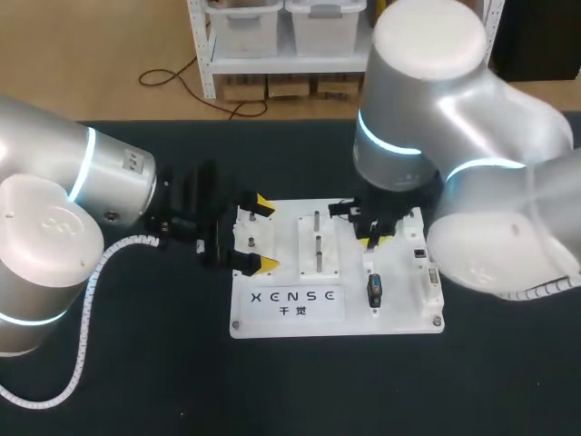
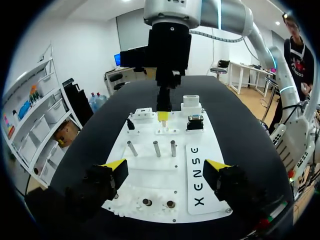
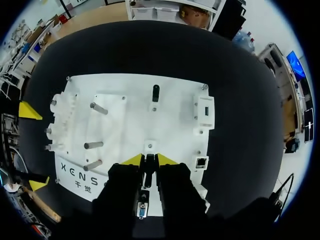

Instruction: Insert the Ethernet cable into its matching sockets.

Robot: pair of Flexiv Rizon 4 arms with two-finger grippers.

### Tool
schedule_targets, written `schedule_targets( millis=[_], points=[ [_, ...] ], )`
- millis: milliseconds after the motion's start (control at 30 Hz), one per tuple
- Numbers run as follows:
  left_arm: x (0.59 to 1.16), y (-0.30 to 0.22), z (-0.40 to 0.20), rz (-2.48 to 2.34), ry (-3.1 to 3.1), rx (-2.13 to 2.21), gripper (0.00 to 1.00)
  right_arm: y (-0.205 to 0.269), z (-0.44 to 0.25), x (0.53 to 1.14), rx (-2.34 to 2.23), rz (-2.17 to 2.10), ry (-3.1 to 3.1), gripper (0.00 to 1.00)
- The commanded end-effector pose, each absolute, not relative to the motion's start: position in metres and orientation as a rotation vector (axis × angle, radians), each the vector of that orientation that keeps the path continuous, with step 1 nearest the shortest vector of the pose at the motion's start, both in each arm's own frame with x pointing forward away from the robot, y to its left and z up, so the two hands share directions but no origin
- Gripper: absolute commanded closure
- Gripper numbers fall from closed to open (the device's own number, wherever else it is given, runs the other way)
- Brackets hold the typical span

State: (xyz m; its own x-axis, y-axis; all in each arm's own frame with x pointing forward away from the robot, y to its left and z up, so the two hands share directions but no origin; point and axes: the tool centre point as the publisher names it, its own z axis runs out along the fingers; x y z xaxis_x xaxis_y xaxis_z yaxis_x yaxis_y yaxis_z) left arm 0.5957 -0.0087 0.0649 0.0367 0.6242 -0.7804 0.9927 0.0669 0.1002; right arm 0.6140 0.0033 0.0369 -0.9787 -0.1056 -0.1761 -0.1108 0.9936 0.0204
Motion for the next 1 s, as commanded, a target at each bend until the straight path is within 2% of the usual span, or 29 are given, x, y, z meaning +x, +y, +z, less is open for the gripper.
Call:
schedule_targets(
  millis=[33, 533, 1000],
  points=[
    [0.596, -0.01, 0.065, -0.681, 1.669, 1.635, 0.0, -0.008, 0.053, 0.611, -0.155, 0.046, 2.952, 1.0],
    [0.596, -0.01, 0.065, -0.681, 1.669, 1.635, 0.0, -0.051, 0.051, 0.61, -0.136, 0.001, 2.963, 1.0],
    [0.596, -0.01, 0.065, -0.681, 1.669, 1.635, 0.0, -0.06, 0.043, 0.607, -0.109, 0.01, 2.971, 1.0]
  ],
)
